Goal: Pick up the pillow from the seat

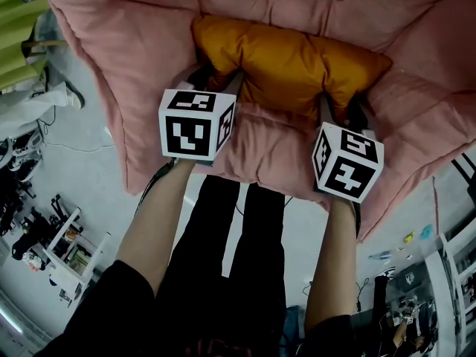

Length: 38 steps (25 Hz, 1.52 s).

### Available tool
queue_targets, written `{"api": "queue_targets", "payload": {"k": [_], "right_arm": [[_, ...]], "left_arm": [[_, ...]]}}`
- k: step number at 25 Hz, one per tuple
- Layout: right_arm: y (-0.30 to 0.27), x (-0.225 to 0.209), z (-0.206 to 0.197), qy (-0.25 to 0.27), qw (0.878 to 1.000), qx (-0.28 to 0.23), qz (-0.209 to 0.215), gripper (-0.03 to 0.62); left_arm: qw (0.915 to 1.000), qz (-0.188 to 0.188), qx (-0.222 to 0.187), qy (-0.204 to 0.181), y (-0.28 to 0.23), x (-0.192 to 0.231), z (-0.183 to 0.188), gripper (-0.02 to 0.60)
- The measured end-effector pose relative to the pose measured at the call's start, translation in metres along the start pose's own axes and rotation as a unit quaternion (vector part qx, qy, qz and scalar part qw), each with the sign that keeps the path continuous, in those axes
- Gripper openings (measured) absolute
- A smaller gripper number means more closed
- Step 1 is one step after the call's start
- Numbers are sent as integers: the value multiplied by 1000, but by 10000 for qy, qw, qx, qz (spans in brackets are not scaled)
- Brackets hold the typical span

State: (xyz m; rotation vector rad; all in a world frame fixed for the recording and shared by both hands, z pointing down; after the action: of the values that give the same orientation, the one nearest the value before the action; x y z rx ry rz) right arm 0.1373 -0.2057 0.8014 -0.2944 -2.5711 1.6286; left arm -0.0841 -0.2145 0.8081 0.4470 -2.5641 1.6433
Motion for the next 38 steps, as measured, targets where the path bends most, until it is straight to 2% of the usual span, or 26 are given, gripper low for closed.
{"api": "queue_targets", "payload": {"k": [4,12,26,38], "right_arm": [[3,1,0,40,9999,-109,30,199],[17,3,2,119,9993,-342,-39,175],[52,7,5,119,9978,-642,-118,170],[111,24,24,90,9952,-949,-239,170]], "left_arm": [[9999,18,-110,-40,3,-5,0,154],[9995,-28,-300,-37,19,-7,2,120],[9981,40,-609,-105,56,-12,7,113],[9949,69,-977,-245,119,-13,30,110]]}}
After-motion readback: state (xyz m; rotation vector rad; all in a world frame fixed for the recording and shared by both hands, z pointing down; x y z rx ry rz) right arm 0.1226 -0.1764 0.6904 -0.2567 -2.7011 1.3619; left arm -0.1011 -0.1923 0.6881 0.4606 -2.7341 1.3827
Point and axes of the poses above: the fingertips, and each gripper's own axes: y backward along the fingers, x to its left, z out of its top, the point moved 2 cm from there along y, backward along the fingers, and after that the axes turned 2 degrees about -z, right-handed, at the moved point
